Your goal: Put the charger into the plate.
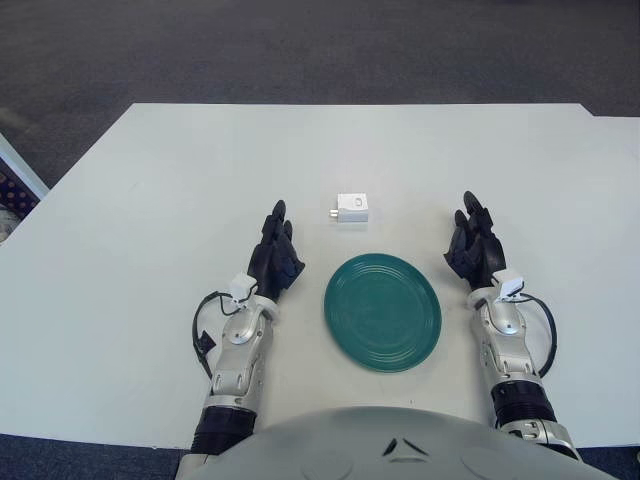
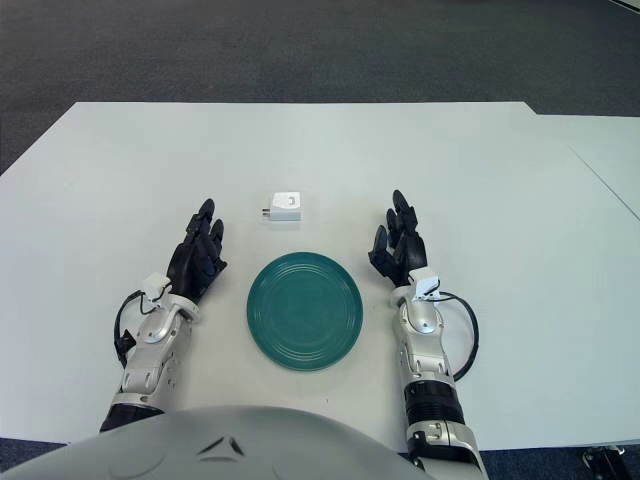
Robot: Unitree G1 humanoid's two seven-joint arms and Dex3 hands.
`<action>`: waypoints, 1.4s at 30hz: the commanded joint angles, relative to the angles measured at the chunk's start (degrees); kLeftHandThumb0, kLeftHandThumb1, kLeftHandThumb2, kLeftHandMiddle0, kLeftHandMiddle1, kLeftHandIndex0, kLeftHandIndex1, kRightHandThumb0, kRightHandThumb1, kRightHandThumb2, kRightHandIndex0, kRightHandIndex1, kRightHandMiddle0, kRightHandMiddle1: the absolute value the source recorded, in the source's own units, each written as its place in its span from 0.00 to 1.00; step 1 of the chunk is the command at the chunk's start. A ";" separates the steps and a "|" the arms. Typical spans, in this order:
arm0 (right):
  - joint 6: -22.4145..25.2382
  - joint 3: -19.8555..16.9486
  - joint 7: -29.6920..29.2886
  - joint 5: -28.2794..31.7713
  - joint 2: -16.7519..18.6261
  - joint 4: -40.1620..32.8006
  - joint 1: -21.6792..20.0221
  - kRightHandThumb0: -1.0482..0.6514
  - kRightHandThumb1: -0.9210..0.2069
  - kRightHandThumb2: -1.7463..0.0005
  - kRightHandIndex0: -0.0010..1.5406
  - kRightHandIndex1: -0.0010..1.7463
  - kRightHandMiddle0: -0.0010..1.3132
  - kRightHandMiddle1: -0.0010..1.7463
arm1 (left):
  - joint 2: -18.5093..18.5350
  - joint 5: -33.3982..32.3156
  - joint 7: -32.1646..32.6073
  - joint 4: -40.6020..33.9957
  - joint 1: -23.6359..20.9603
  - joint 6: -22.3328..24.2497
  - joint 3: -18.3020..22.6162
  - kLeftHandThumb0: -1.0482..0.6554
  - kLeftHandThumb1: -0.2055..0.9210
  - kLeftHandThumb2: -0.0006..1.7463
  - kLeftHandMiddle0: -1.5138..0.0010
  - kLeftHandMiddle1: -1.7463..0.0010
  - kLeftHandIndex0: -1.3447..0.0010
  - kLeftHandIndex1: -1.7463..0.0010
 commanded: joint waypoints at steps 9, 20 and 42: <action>7.78 0.84 0.23 -0.41 0.93 4.67 4.25 0.25 0.00 0.48 0.01 0.00 0.00 0.07 | 0.77 0.01 0.39 -0.10 -0.49 3.29 0.89 0.00 1.00 0.60 1.00 1.00 1.00 0.99; 6.07 1.17 1.05 -0.48 0.98 6.31 3.16 0.23 0.00 0.50 0.00 0.00 0.00 0.02 | 7.97 18.12 9.35 -8.70 -14.68 5.61 -0.28 0.00 1.00 0.55 0.98 0.99 0.95 0.96; 5.30 1.90 -0.50 -1.67 2.26 9.39 0.76 0.24 0.00 0.53 0.00 0.00 0.00 0.00 | 18.60 61.22 13.95 20.17 -45.63 4.49 -22.75 0.00 1.00 0.33 0.95 1.00 1.00 0.58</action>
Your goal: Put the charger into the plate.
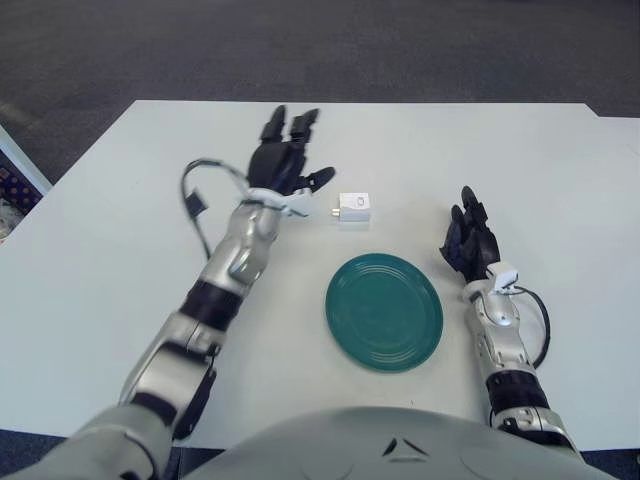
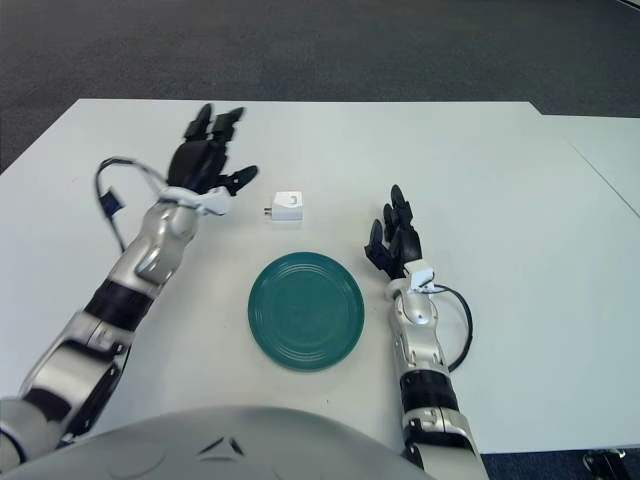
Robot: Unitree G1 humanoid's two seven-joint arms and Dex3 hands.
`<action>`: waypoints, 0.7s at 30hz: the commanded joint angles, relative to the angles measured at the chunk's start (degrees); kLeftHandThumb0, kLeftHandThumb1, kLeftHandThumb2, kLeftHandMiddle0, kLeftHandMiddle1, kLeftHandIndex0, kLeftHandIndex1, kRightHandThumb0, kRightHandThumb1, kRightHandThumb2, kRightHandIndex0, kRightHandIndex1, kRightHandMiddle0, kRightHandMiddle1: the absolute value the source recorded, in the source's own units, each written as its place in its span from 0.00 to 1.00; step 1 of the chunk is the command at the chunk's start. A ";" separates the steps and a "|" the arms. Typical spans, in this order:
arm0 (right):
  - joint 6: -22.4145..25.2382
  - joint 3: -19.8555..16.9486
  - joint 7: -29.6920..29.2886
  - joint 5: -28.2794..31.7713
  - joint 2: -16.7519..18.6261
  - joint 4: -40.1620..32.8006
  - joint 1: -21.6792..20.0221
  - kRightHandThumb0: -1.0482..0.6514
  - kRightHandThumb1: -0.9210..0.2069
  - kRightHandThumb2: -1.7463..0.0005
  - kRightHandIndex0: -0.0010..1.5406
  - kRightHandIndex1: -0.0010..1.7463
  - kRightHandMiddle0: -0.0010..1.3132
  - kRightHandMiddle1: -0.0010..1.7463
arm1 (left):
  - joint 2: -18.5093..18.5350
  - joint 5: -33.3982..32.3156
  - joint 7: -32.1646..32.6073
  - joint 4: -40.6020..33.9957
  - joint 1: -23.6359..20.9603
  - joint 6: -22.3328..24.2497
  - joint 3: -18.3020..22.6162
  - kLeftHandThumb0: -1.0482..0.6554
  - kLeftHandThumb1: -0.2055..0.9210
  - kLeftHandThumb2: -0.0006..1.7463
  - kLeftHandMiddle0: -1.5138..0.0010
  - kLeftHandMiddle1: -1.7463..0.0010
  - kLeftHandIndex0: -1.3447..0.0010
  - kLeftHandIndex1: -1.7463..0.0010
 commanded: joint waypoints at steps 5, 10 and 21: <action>5.41 1.69 -0.35 -1.67 1.36 6.10 4.58 0.24 0.00 0.53 0.00 0.00 0.00 0.00 | -0.18 5.60 1.75 17.37 -11.34 -0.82 -6.40 0.00 1.00 0.32 0.97 1.00 1.00 0.62; 4.50 1.85 -0.22 -1.68 1.40 6.53 4.83 0.25 0.00 0.53 0.00 0.00 0.00 0.00 | -0.43 7.11 0.73 22.80 -14.88 -0.96 -9.42 0.00 1.00 0.35 0.99 1.00 1.00 0.69; 3.62 2.28 -0.54 -2.71 1.71 6.43 5.47 0.25 0.00 0.52 0.00 0.00 0.00 0.00 | -1.90 6.06 -4.58 27.46 -18.36 -3.26 -12.89 0.00 1.00 0.39 1.00 1.00 1.00 0.77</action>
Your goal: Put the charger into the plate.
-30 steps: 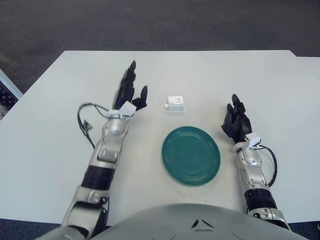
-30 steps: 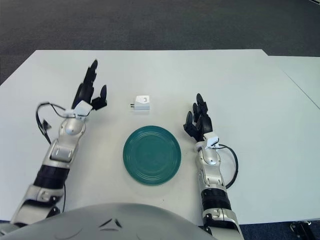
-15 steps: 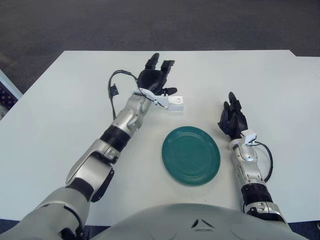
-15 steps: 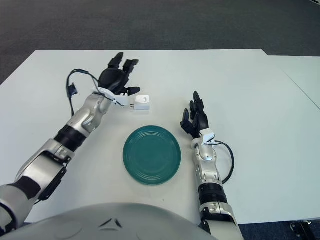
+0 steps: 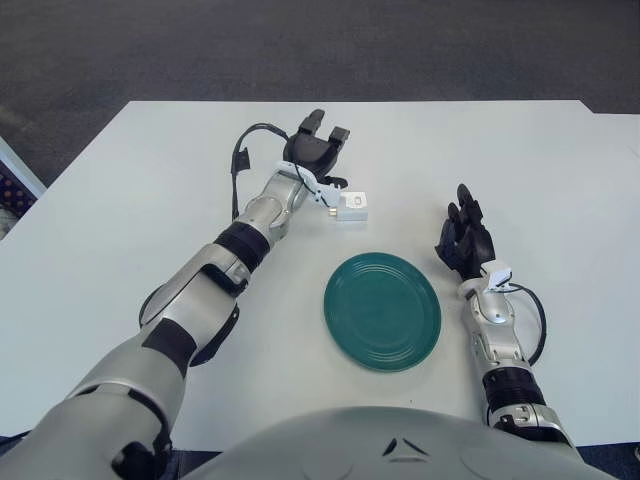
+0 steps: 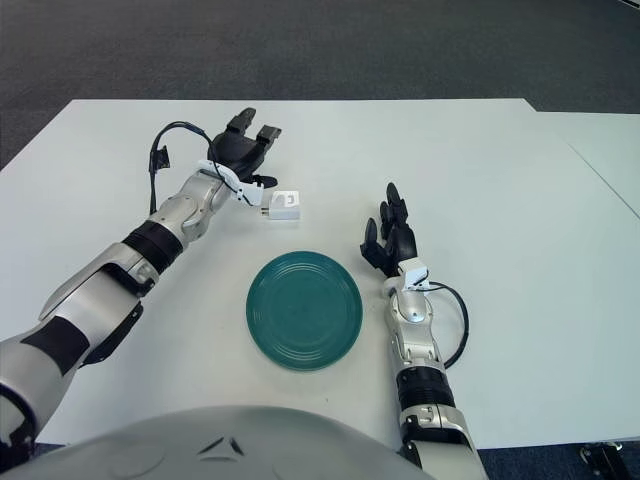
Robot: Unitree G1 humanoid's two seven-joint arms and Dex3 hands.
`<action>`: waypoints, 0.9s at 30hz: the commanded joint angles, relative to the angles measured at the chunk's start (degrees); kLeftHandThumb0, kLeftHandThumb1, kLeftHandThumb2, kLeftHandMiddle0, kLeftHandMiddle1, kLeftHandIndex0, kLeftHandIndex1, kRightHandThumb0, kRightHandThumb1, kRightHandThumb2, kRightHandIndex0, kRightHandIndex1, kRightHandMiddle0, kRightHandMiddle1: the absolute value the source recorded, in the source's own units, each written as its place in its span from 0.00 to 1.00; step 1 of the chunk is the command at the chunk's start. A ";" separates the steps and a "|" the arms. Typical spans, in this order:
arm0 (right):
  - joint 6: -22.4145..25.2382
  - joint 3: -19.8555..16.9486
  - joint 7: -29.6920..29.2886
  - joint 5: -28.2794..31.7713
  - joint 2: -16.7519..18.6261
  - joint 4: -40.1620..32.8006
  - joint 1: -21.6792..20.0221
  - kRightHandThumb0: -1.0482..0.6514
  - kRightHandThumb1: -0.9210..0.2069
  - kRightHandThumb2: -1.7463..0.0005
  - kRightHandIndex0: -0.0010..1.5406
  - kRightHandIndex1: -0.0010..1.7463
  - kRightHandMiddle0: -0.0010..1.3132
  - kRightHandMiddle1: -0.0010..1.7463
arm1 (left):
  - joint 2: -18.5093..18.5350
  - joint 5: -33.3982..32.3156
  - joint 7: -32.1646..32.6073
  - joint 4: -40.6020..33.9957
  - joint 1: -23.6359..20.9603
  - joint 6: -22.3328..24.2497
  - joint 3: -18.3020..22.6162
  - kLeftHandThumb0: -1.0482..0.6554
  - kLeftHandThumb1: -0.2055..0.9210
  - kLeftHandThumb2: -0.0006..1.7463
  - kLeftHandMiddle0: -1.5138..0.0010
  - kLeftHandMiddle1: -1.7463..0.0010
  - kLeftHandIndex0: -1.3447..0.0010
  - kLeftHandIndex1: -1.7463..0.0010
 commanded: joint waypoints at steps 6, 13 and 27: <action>3.59 1.92 0.70 -1.18 1.63 6.50 5.67 0.25 0.00 0.52 0.00 0.00 0.00 0.00 | -1.90 -0.59 -1.85 6.44 -3.83 -2.62 -2.22 0.00 1.00 0.41 1.00 1.00 1.00 0.73; 2.11 2.06 0.97 -1.38 1.26 7.58 5.52 0.24 0.00 0.53 0.00 0.00 0.00 0.00 | -2.75 -0.28 -2.21 10.16 -5.31 -3.83 -3.92 0.00 1.00 0.43 1.00 1.00 1.00 0.69; 2.21 1.88 0.18 -1.93 1.65 7.43 5.84 0.24 0.00 0.52 0.00 0.00 0.00 0.00 | -3.79 -1.56 -2.37 12.12 -5.06 -4.17 -4.15 0.00 1.00 0.44 1.00 1.00 1.00 0.66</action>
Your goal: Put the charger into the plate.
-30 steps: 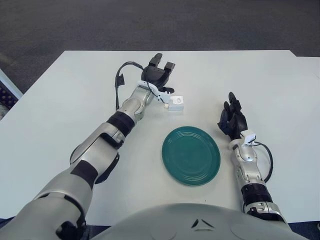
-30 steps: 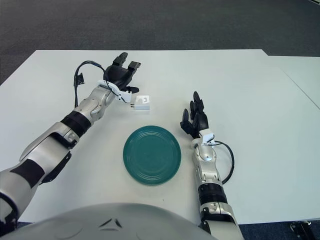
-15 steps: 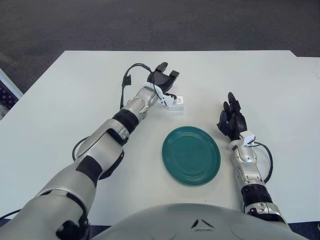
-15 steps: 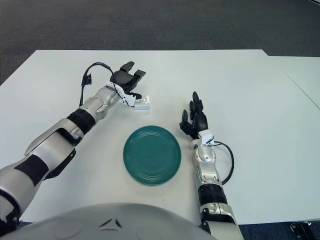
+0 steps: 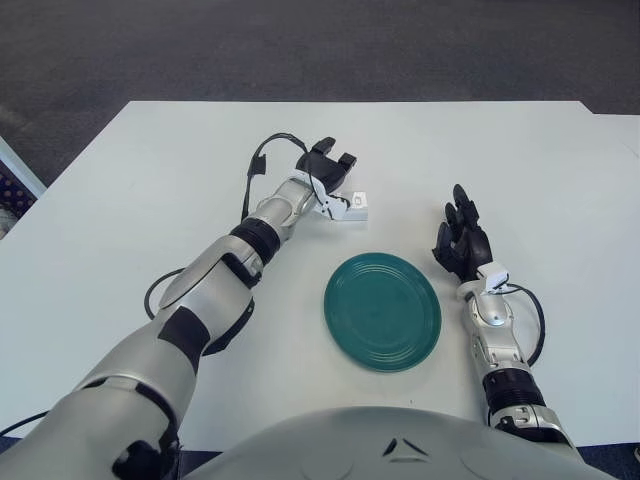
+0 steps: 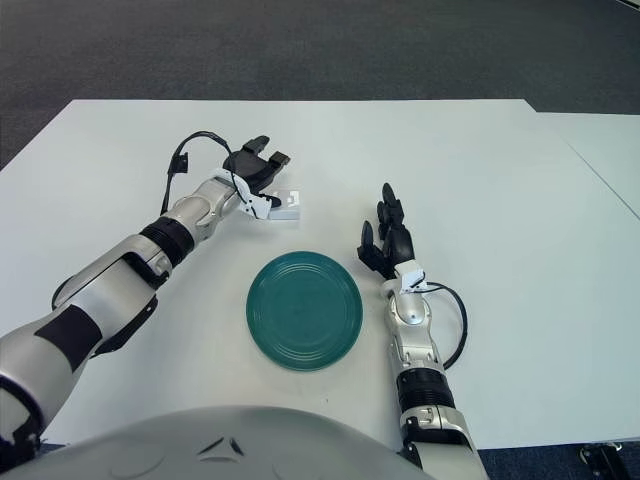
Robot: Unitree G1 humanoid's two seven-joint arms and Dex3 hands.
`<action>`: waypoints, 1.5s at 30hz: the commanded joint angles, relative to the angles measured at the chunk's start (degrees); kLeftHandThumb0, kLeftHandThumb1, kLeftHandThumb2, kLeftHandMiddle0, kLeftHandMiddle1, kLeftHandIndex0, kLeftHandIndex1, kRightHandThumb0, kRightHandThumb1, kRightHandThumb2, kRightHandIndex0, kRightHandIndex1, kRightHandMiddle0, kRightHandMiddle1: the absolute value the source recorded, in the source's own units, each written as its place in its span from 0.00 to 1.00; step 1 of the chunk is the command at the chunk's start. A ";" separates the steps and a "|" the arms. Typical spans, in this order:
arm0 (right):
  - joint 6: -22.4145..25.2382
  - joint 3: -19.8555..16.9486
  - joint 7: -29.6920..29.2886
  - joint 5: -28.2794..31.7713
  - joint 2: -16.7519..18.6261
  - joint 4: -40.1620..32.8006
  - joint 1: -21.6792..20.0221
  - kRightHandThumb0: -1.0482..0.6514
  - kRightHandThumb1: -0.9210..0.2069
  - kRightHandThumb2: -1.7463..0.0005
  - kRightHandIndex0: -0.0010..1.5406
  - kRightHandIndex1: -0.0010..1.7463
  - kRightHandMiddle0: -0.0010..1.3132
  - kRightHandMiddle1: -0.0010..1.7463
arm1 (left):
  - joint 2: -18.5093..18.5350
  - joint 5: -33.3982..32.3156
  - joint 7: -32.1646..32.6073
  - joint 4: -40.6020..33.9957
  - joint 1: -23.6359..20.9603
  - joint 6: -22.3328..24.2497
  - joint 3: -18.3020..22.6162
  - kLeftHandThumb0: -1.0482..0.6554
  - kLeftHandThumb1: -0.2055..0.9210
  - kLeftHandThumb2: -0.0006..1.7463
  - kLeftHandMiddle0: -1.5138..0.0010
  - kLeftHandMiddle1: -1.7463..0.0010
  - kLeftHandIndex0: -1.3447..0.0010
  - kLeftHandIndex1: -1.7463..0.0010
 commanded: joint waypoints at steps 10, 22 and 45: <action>4.33 1.24 -0.11 -0.64 2.10 6.34 5.80 0.24 0.00 0.54 0.00 0.00 0.00 0.00 | -0.39 -2.23 -2.64 -0.98 -0.64 0.24 0.15 0.00 1.00 0.44 1.00 1.00 1.00 0.68; 4.71 1.32 0.13 -0.48 2.26 5.69 5.96 0.24 0.00 0.55 0.00 0.00 0.00 0.00 | -0.53 -4.29 -4.81 -1.49 0.00 -0.51 0.23 0.00 1.00 0.45 0.99 1.00 1.00 0.69; 4.40 1.27 -0.11 -0.62 2.29 6.13 5.94 0.22 0.00 0.55 0.00 0.00 0.00 0.00 | -0.92 -10.14 -11.64 0.31 0.60 -3.01 0.83 0.00 1.00 0.44 0.97 1.00 1.00 0.67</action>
